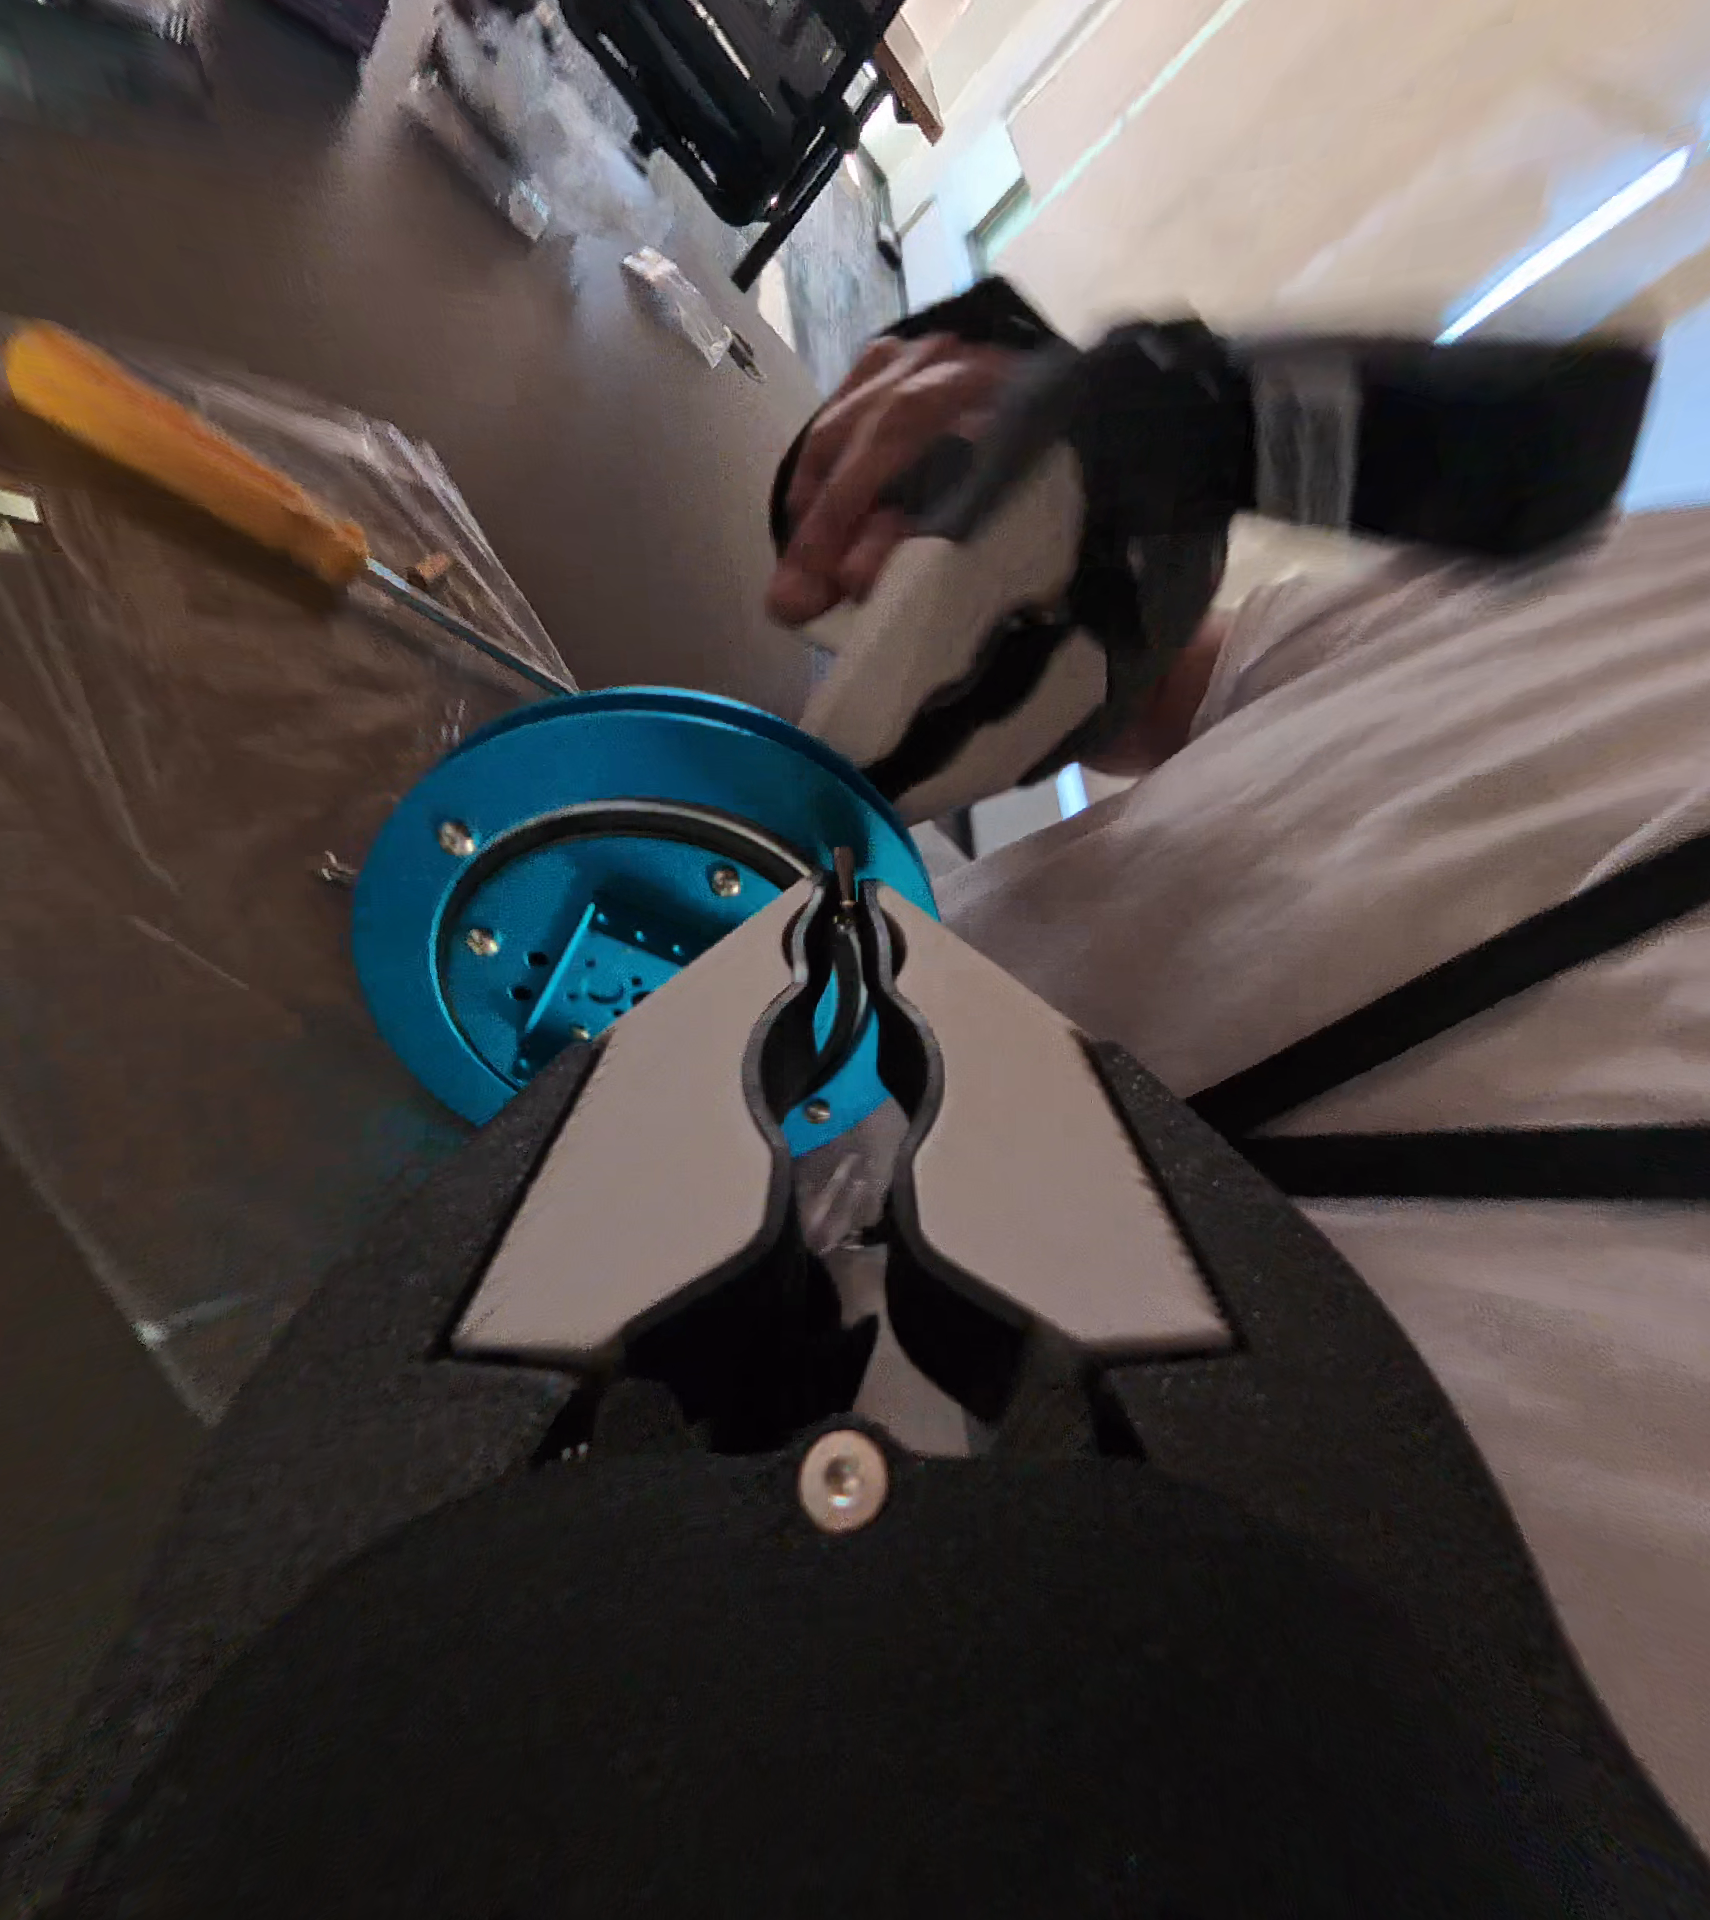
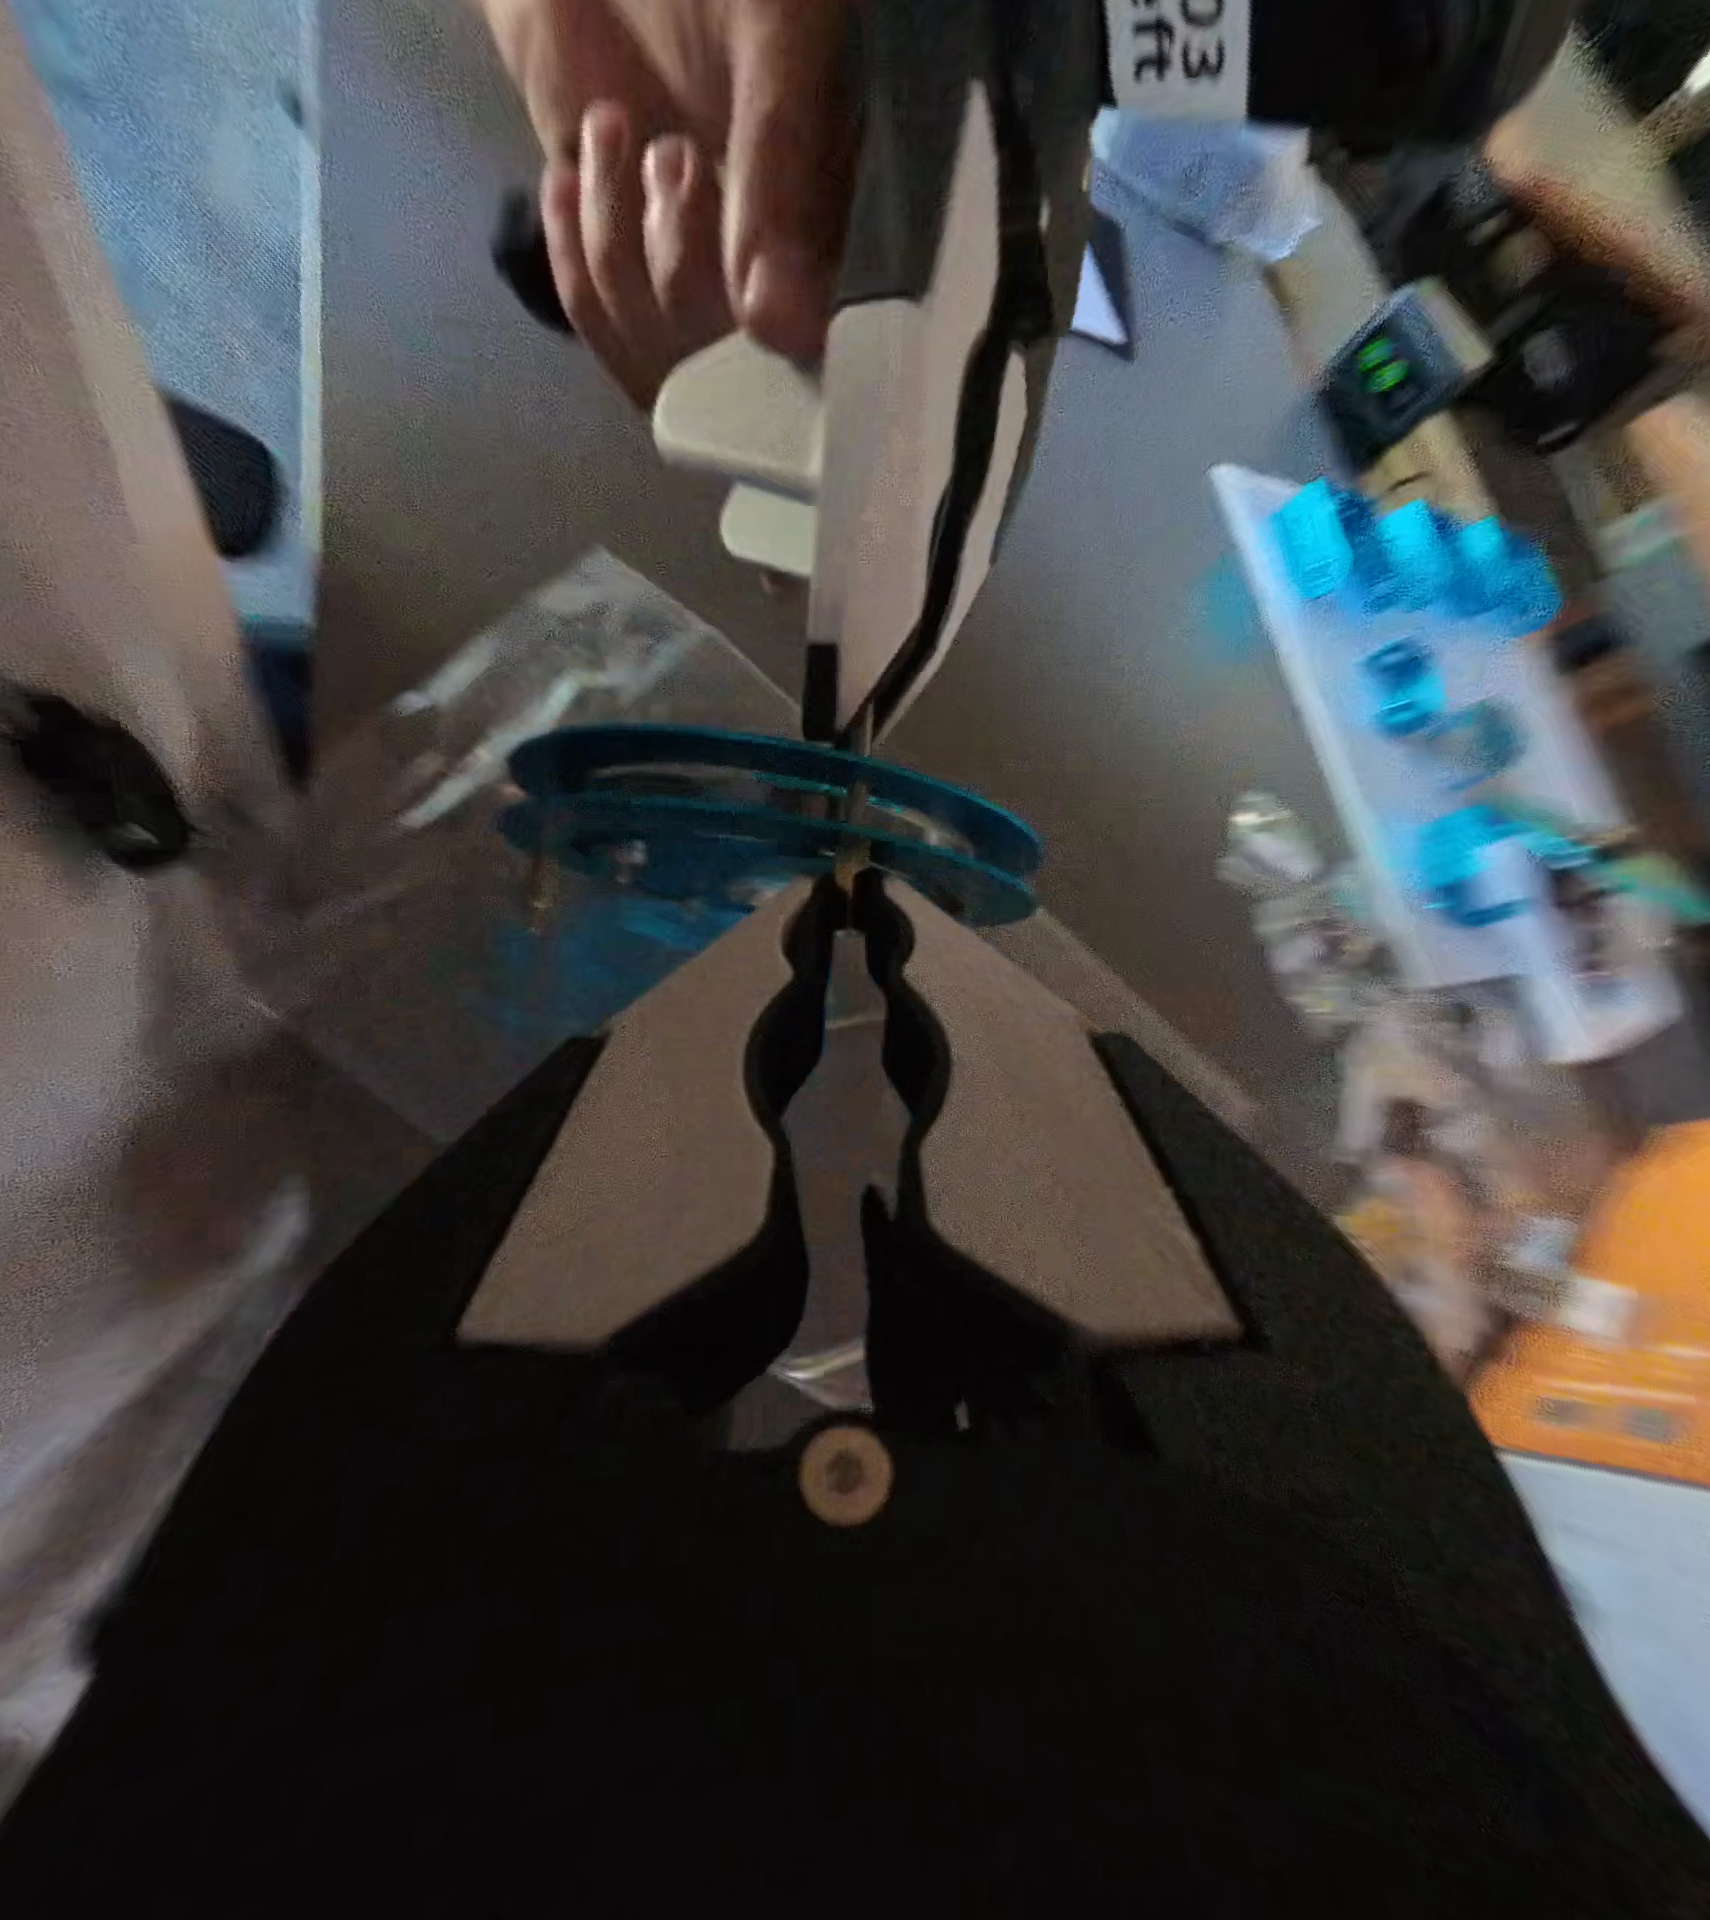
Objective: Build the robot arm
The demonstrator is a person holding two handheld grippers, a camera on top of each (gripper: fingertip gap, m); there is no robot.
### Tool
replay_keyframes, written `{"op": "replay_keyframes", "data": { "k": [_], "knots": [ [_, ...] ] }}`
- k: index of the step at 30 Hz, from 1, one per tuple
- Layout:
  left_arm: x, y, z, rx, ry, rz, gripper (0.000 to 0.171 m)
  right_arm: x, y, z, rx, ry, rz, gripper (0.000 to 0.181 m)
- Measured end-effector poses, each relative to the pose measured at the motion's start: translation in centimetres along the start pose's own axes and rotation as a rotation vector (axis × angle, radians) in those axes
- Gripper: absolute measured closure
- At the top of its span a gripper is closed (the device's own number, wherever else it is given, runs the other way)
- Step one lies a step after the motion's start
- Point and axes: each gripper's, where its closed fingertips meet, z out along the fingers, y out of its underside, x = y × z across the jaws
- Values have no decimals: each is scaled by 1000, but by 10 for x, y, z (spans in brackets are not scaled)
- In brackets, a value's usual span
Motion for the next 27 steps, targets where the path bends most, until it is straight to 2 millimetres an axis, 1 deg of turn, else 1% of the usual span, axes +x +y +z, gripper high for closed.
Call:
{"op": "replay_keyframes", "data": {
  "k": [2,3,4,5,6,8,9,10,12,13,14,15,16,18,19,20,22,24,27],
  "knots": [
    [-2,-3,-1,15,41,-166,169,13,0,0,-89,269,-368,177],
    [-3,-4,-2,18,56,-201,169,17,-1,1,-109,357,-493,177],
    [-4,-6,-3,18,58,-209,169,20,-1,1,-109,405,-546,176],
    [-5,-7,-3,16,50,-197,169,22,-2,1,-98,410,-514,176],
    [-5,-7,-4,9,36,-149,169,22,-1,2,-80,372,-397,176],
    [-6,-7,-4,-2,-11,27,169,17,-1,1,-4,211,-47,174],
    [-7,-7,-4,-11,-44,135,170,13,-2,-2,50,107,114,161],
    [-7,-6,-5,-17,-77,232,169,7,-1,-4,91,-6,272,157],
    [-8,-6,-6,-32,-127,394,169,0,1,-8,161,-229,582,158],
    [-8,-4,-7,-45,-154,486,169,-4,-3,-12,220,-360,718,163],
    [-8,-2,-6,-63,-173,566,168,-8,-10,-18,295,-500,841,162],
    [-7,-1,-6,-82,-181,631,168,-2,-15,-22,361,-566,950,162],
    [-6,0,-6,-98,-190,689,168,0,-15,-22,386,-614,1013,164],
    [-8,-2,-6,-127,-227,805,168,-2,-16,-18,364,-705,1070,163],
    [-9,-3,-7,-144,-242,854,169,-4,-15,-14,330,-723,1078,162],
    [-9,-3,-6,-162,-249,904,168,-7,-13,-10,282,-747,1085,155],
    [-9,-4,-5,-189,-272,1007,168,-10,-6,-3,207,-759,1078,153],
    [-9,-3,-3,-212,-283,1113,168,-11,-6,-3,173,-828,1105,152],
    [-10,-3,-2,-246,-299,1264,168,-11,-11,-5,156,-900,1083,158]
  ]
}}
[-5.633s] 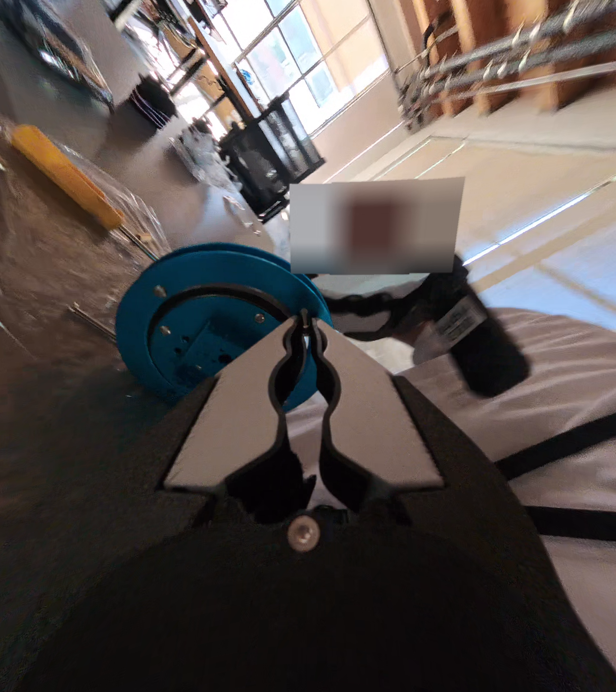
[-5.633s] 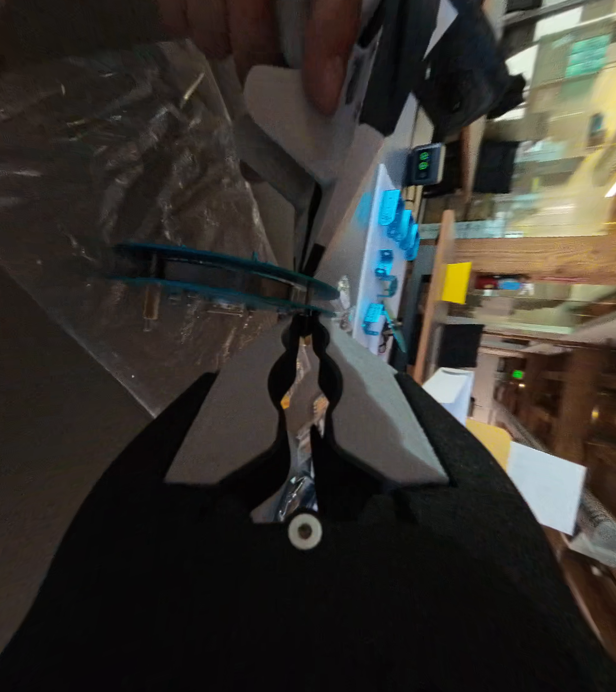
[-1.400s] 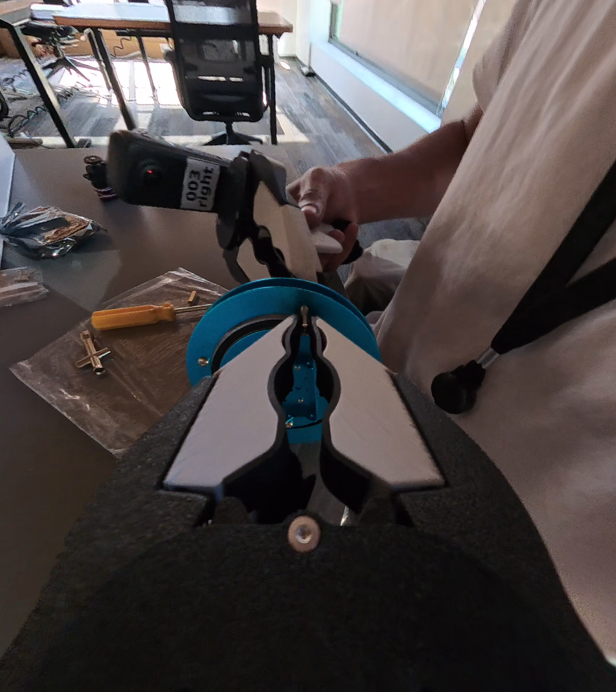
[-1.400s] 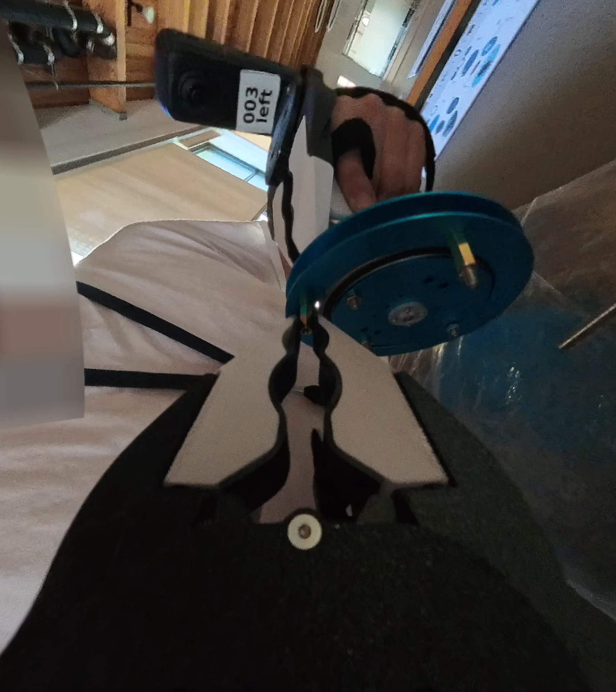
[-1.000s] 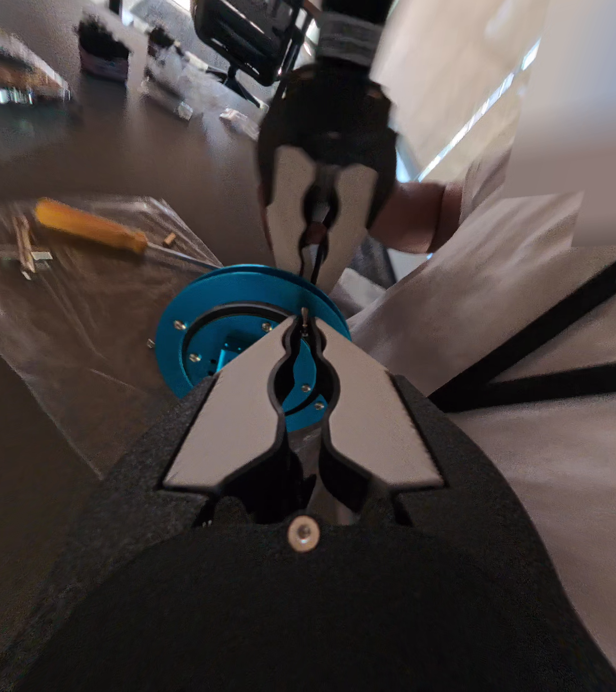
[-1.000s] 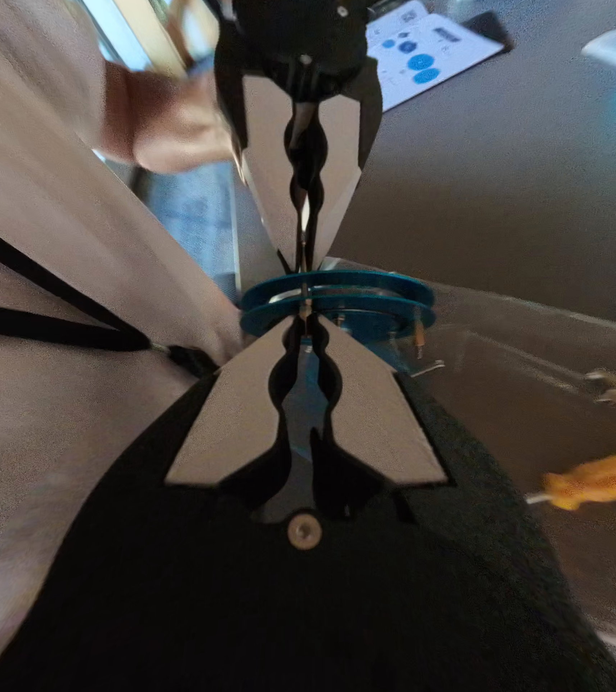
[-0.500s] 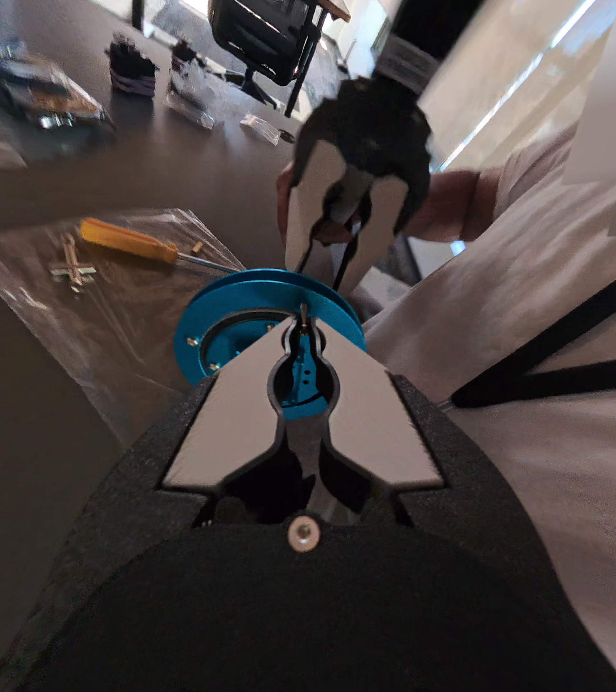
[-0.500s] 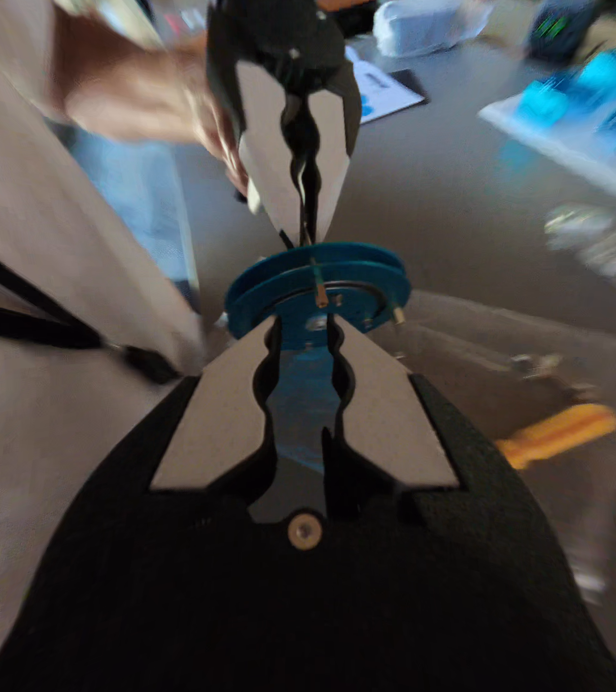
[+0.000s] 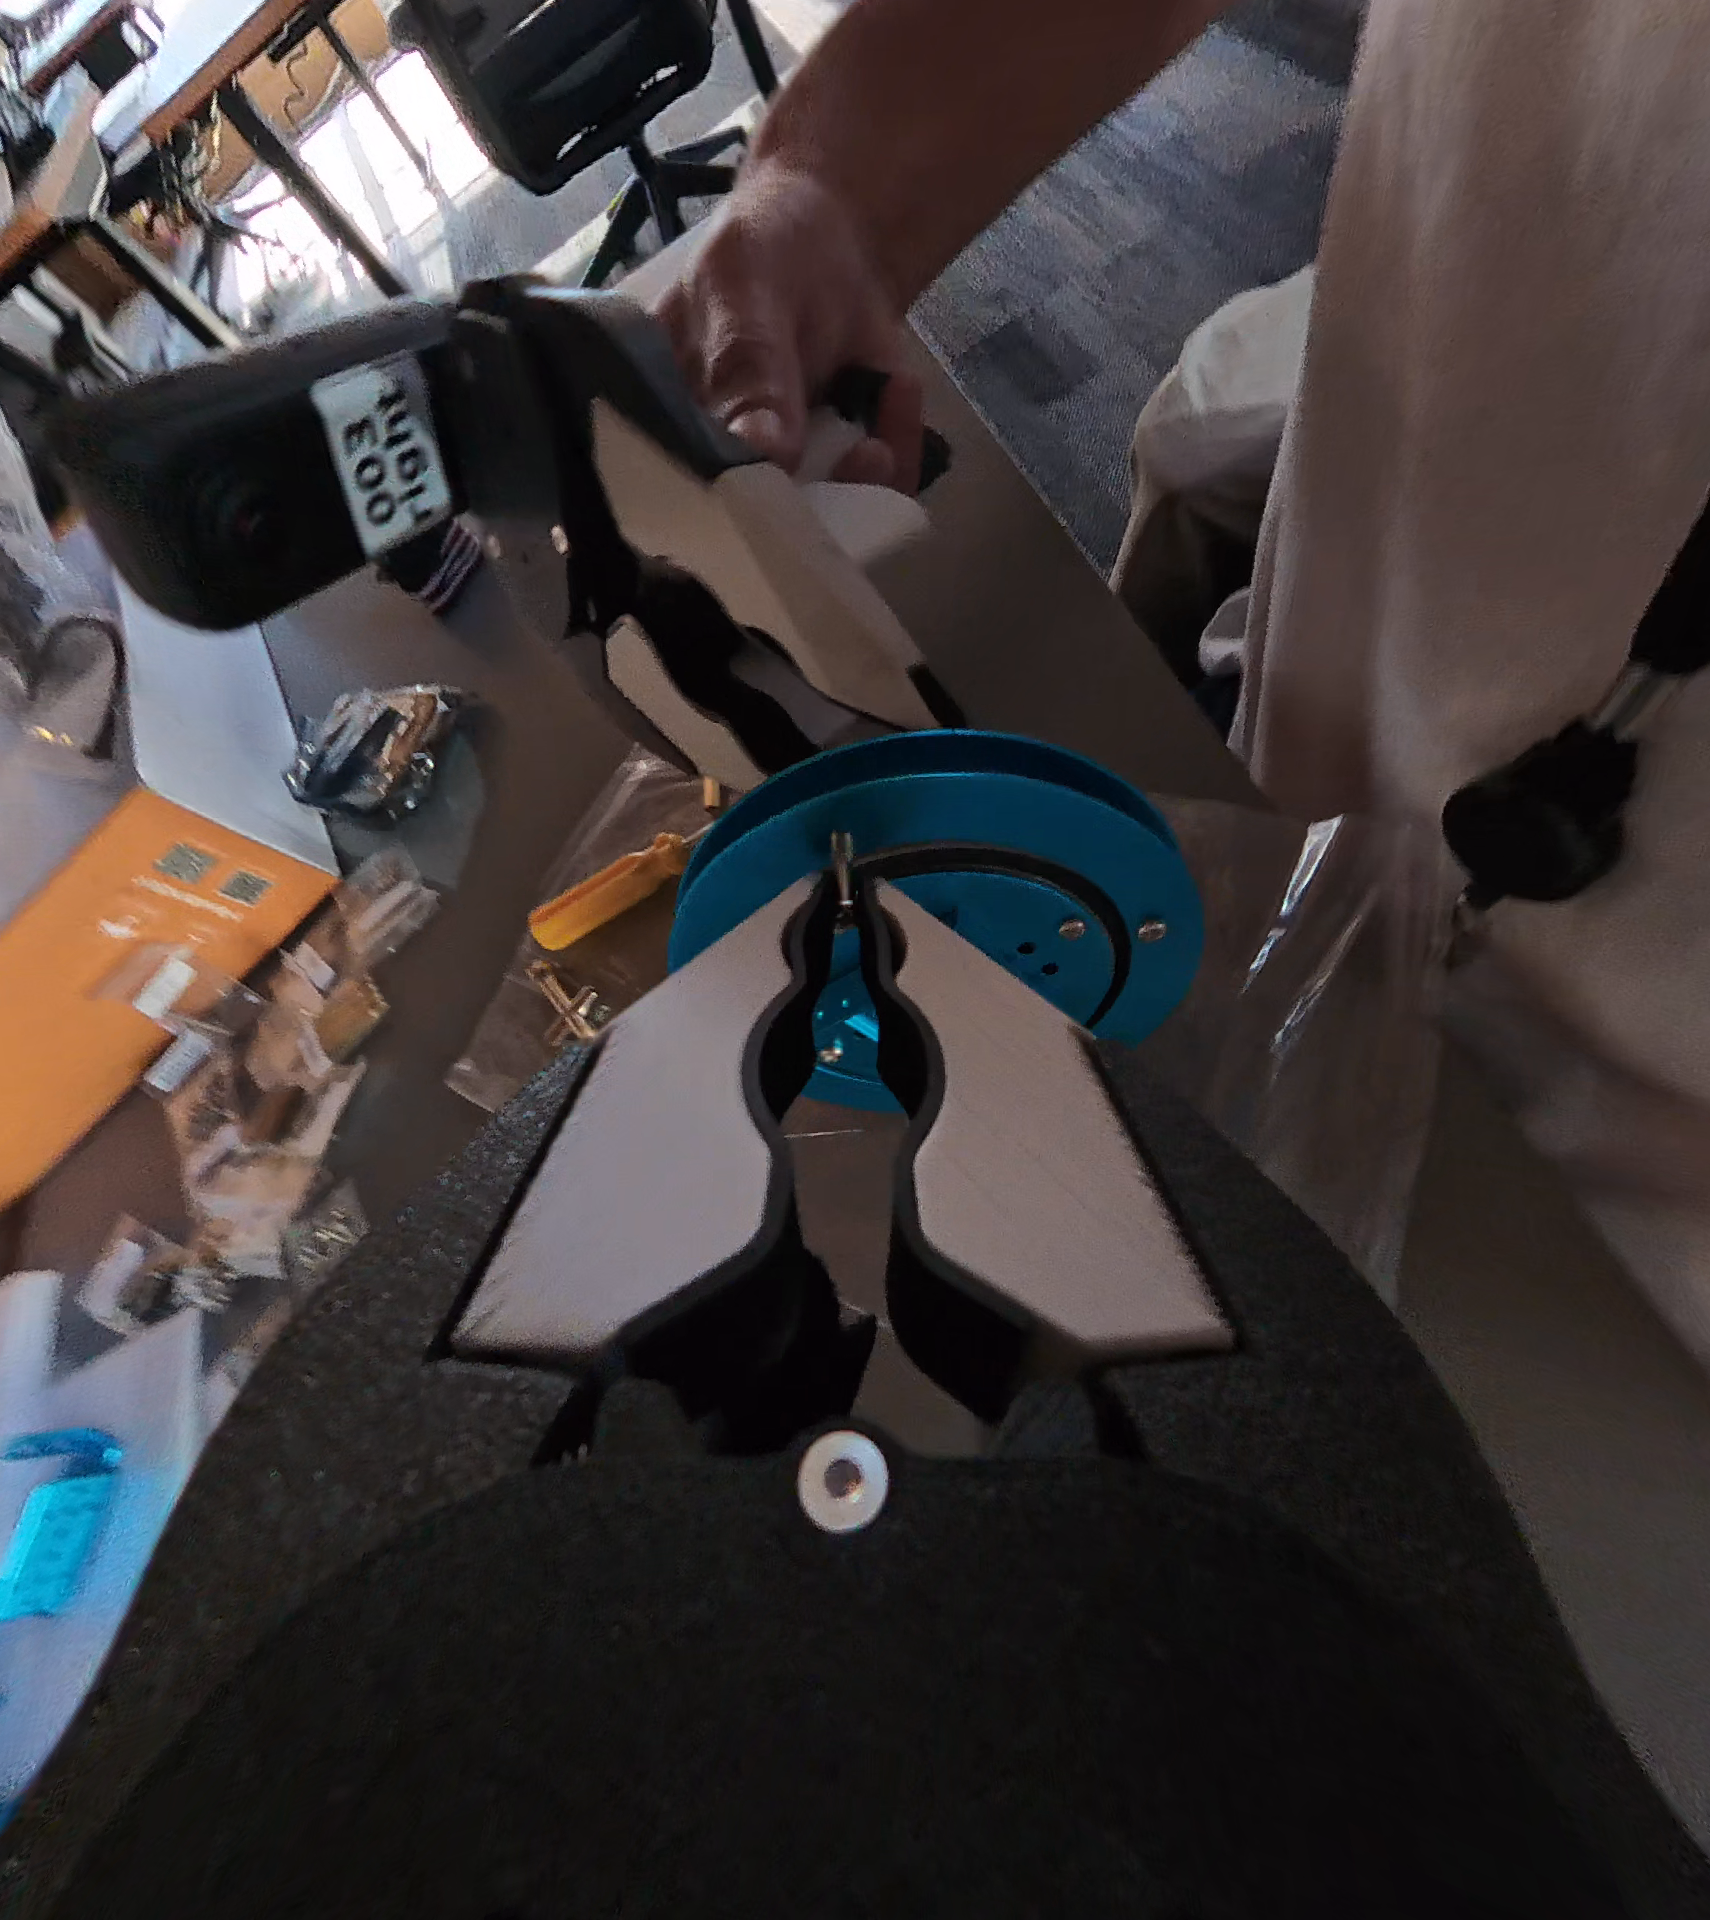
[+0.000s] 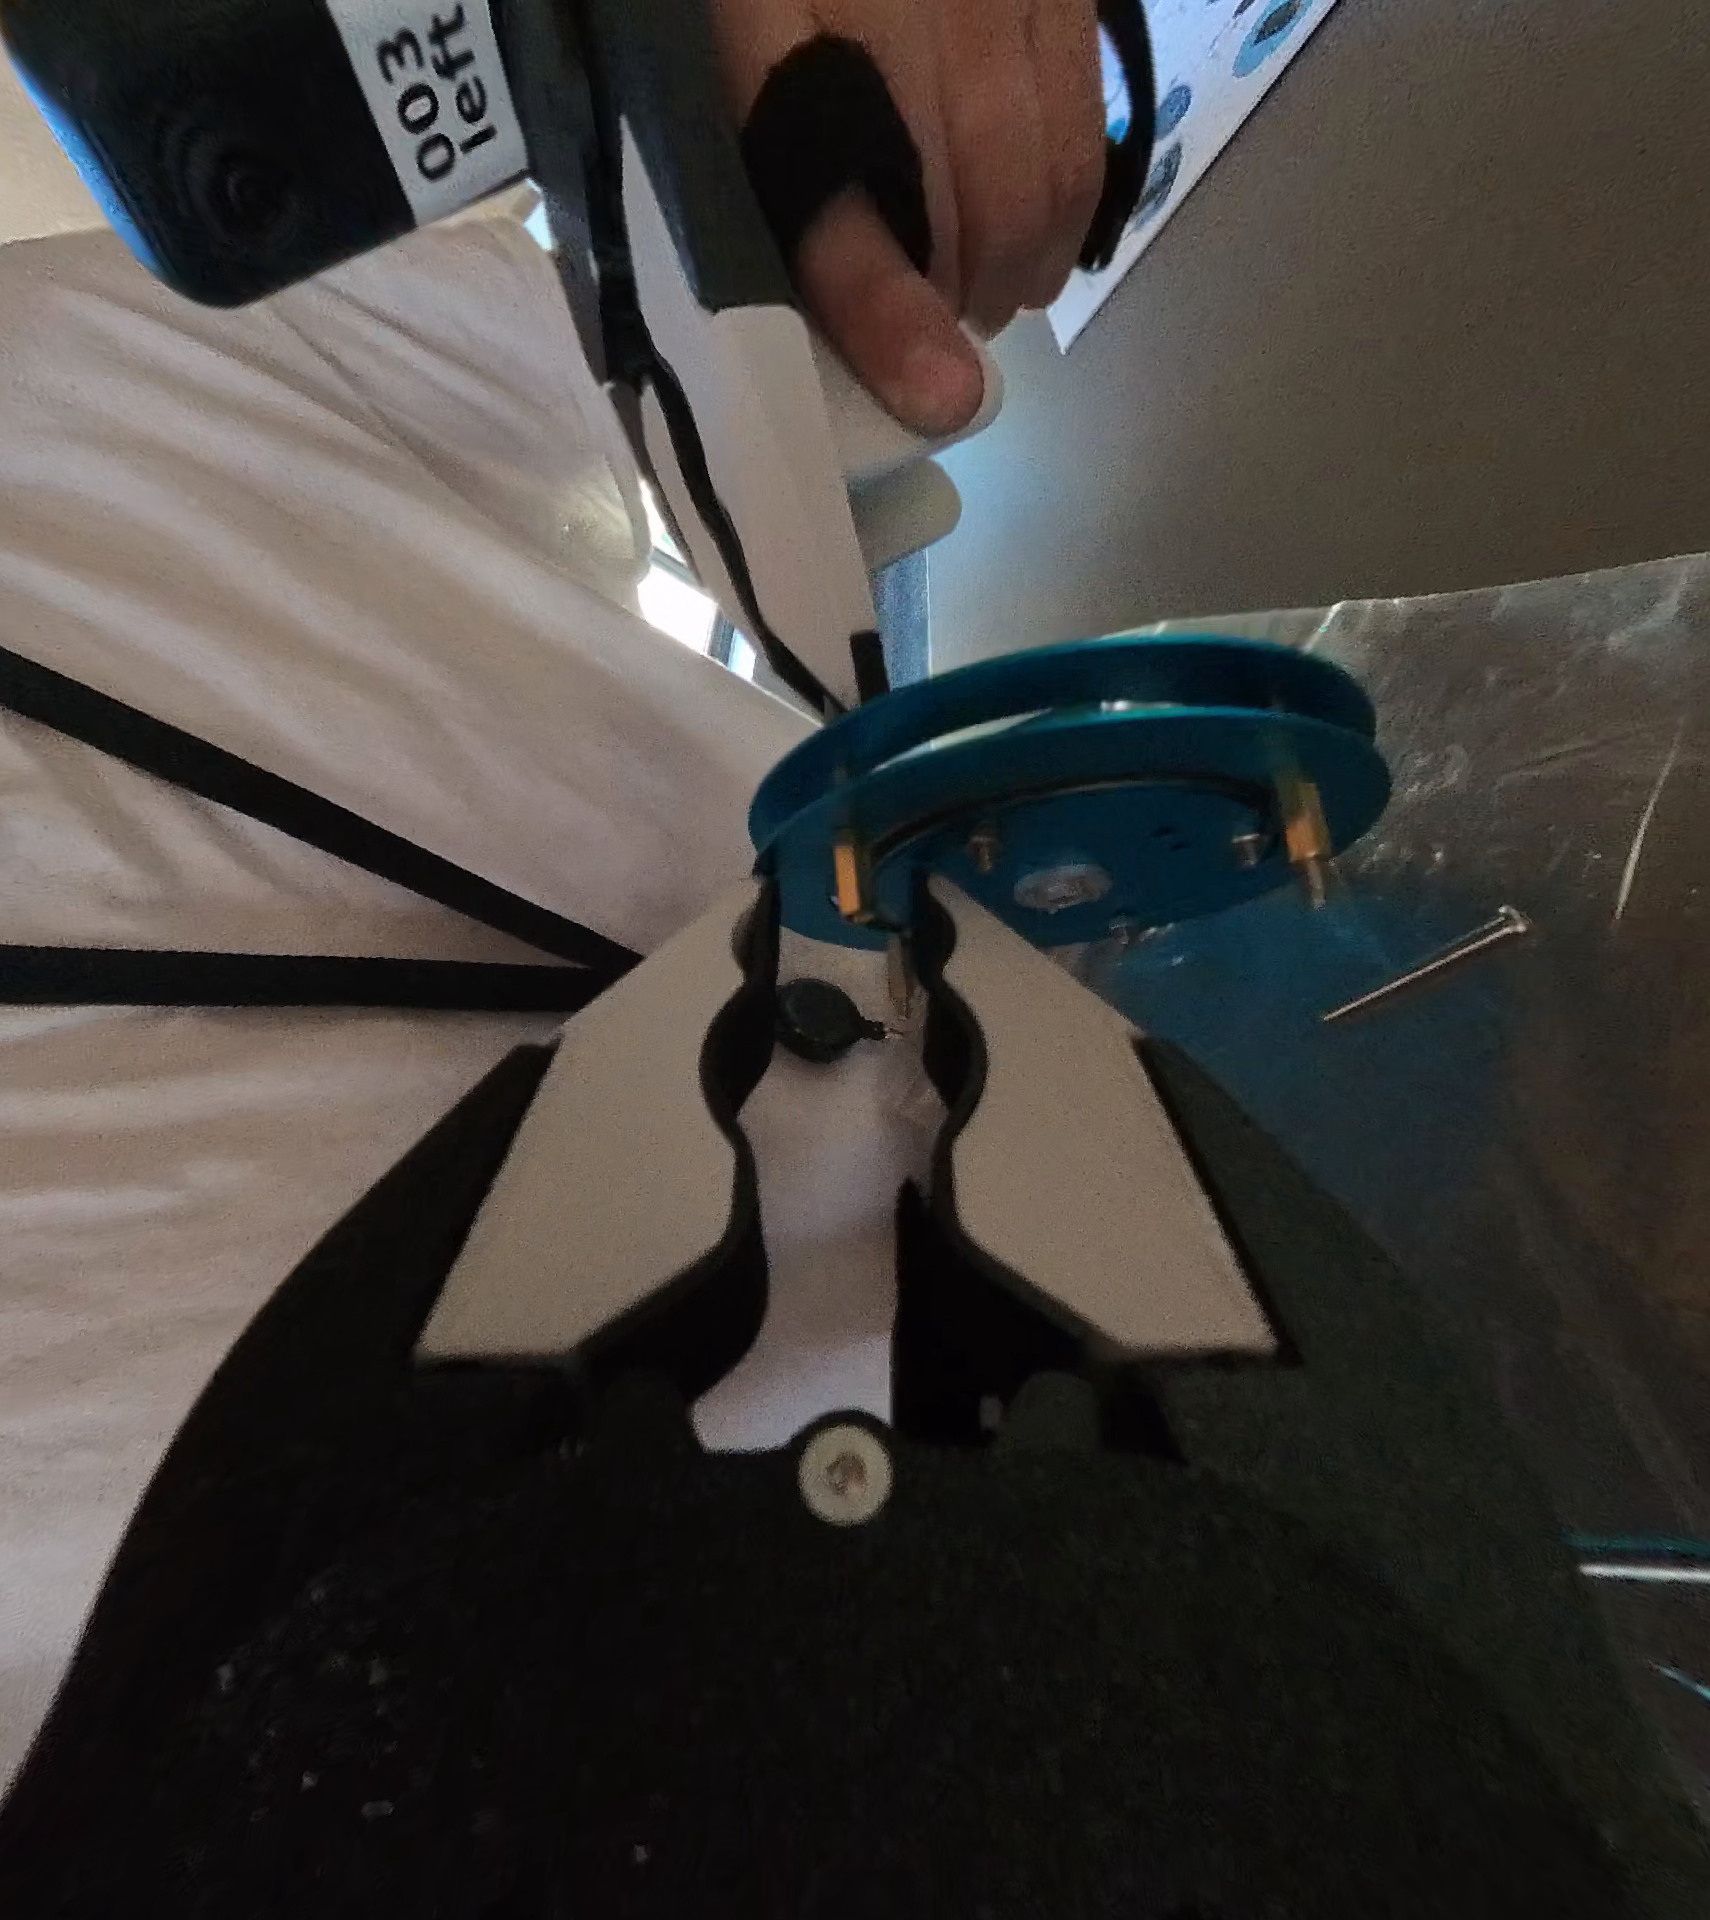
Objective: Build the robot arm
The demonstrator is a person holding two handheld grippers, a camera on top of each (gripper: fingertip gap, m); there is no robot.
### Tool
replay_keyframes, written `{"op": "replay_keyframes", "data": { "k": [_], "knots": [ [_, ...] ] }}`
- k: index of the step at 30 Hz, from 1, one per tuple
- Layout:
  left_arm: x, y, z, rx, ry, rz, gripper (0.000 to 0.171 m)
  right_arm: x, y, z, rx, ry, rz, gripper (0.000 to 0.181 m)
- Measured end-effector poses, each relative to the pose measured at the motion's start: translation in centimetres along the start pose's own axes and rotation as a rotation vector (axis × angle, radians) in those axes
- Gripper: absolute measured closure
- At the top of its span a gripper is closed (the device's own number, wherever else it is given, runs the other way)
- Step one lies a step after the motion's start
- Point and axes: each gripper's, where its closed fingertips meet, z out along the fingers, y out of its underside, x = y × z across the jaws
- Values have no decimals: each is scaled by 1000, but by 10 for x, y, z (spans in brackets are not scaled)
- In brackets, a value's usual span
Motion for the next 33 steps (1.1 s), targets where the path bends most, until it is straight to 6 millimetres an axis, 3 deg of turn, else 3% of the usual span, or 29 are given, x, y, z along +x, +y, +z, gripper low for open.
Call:
{"op": "replay_keyframes", "data": {
  "k": [2,4,6,9,14,17,19,21,24,26,28,31,33],
  "knots": [
    [0,1,1,-27,-28,133,168,-3,0,-2,-40,-24,-4,174],
    [-3,3,2,-71,-68,259,168,1,-2,-4,-76,30,-60,178],
    [-7,6,2,-121,-70,224,168,7,-5,-7,-98,151,-199,178],
    [-9,7,4,-119,21,-228,168,20,-11,-15,-162,450,-530,178],
    [-2,-4,3,26,290,-1060,169,29,-23,-26,-352,1093,-1336,178],
    [-2,-7,3,90,392,-1329,169,27,-29,-30,-391,1344,-1630,177],
    [-3,-7,3,101,396,-1339,168,27,-27,-30,-316,1328,-1564,177],
    [-4,-6,4,86,347,-1212,168,27,-24,-29,-221,1223,-1381,177],
    [-6,-1,1,24,201,-832,168,34,-15,-33,-135,1015,-1012,144],
    [-6,2,-1,-23,113,-553,168,31,0,-23,-93,735,-688,142],
    [-6,3,-1,-38,49,-322,168,21,3,-13,-23,443,-331,116],
    [-7,6,0,-42,-15,-128,168,-13,1,-7,51,-9,4,127],
    [-8,6,1,-41,-31,-46,168,-10,0,-6,64,-63,69,137]
  ]
}}
